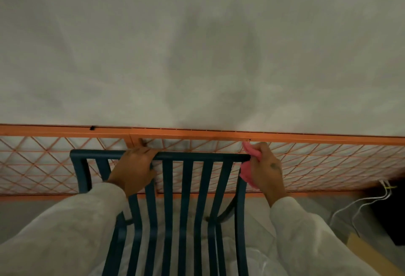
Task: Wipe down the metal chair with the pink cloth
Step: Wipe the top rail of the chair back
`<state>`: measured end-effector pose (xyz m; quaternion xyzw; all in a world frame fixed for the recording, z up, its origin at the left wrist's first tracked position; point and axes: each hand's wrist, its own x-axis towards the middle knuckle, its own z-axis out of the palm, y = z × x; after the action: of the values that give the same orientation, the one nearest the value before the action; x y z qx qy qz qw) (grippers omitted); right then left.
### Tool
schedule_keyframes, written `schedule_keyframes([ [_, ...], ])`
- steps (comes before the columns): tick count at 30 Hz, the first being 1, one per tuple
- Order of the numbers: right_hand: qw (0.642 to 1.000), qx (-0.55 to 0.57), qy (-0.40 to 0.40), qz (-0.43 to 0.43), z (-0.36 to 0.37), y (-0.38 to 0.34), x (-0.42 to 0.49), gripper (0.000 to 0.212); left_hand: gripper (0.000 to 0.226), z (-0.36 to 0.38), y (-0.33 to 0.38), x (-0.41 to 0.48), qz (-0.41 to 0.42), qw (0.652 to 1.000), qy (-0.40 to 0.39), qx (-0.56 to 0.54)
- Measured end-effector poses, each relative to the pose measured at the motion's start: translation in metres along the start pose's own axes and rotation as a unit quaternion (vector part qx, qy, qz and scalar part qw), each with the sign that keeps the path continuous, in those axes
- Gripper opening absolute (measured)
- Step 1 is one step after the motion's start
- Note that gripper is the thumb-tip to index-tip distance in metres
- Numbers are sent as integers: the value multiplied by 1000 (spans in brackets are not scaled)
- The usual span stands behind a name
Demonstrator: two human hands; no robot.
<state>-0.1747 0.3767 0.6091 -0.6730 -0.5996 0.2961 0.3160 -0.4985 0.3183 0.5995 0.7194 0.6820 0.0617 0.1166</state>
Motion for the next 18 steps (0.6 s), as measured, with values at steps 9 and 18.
schedule_keyframes([
  [9,996,21,-80,18,8,25,-6,39,70,15,84,22,51,994,-71,60],
  [18,951,211,-108,198,9,58,-14,25,77,23,104,23,8,997,-78,22],
])
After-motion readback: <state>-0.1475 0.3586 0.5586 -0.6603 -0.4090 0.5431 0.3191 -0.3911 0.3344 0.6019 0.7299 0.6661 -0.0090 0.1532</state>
